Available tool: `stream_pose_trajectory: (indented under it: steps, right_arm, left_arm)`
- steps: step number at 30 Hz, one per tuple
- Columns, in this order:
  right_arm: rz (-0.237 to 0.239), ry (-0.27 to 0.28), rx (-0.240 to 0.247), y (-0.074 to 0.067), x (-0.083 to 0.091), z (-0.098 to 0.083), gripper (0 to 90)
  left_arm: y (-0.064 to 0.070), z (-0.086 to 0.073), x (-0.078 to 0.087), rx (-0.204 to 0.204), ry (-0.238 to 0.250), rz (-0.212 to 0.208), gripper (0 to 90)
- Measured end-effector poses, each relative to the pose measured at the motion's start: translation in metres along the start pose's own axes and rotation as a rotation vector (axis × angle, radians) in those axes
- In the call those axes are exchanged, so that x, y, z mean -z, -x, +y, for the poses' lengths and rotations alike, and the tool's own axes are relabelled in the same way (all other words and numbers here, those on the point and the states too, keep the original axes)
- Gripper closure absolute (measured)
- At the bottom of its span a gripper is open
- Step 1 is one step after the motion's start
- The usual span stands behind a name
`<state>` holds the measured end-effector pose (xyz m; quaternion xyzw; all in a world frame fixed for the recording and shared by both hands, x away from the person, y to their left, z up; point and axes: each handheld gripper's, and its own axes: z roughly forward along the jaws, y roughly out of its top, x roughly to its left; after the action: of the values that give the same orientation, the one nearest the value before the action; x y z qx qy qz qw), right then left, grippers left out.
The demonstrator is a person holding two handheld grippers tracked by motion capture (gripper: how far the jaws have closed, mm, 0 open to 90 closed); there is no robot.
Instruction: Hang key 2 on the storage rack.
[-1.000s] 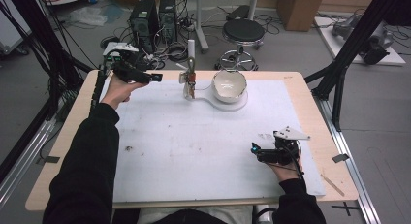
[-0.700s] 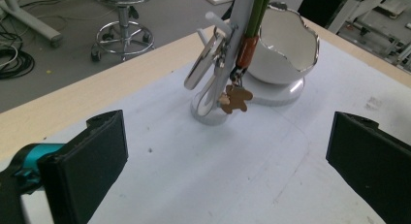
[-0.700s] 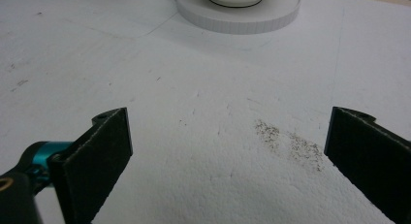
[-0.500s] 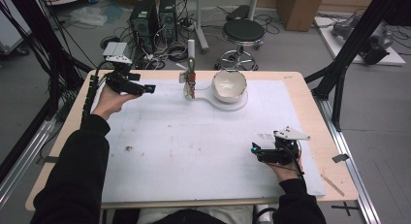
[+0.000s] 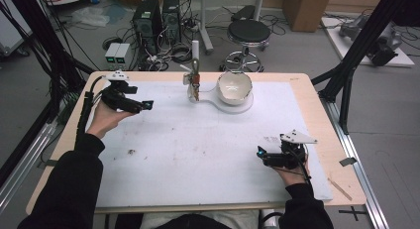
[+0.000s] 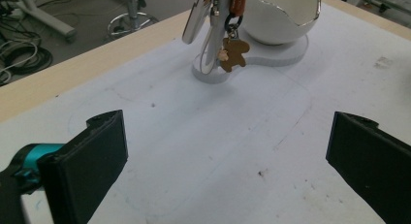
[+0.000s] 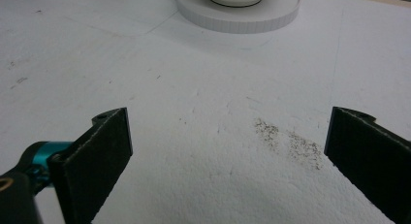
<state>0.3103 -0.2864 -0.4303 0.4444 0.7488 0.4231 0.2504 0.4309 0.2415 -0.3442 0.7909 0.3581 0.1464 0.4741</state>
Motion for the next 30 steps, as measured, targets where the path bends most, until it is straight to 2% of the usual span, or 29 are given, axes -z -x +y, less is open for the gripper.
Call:
stream_pose_trajectory:
  steps: [10, 17, 24, 30]
  right_arm:
    - [-0.005, -0.001, 0.005, 0.000, 0.000, 0.000, 2.3]
    - [-0.004, 0.001, 0.008, -0.001, 0.000, 0.000, 2.3]
    - [-0.009, 0.002, 0.006, -0.001, 0.000, 0.000, 2.3]
    - [-0.009, 0.004, 0.005, -0.001, 0.001, 0.000, 2.3]
  left_arm:
    - [0.007, -0.033, 0.017, 0.024, 0.007, 0.037, 1.7]
    - [0.009, -0.044, 0.030, 0.031, 0.013, 0.055, 1.7]
    - [0.014, -0.057, 0.035, 0.027, -0.019, 0.068, 1.7]
    - [0.020, -0.069, 0.046, 0.027, -0.012, 0.086, 1.7]
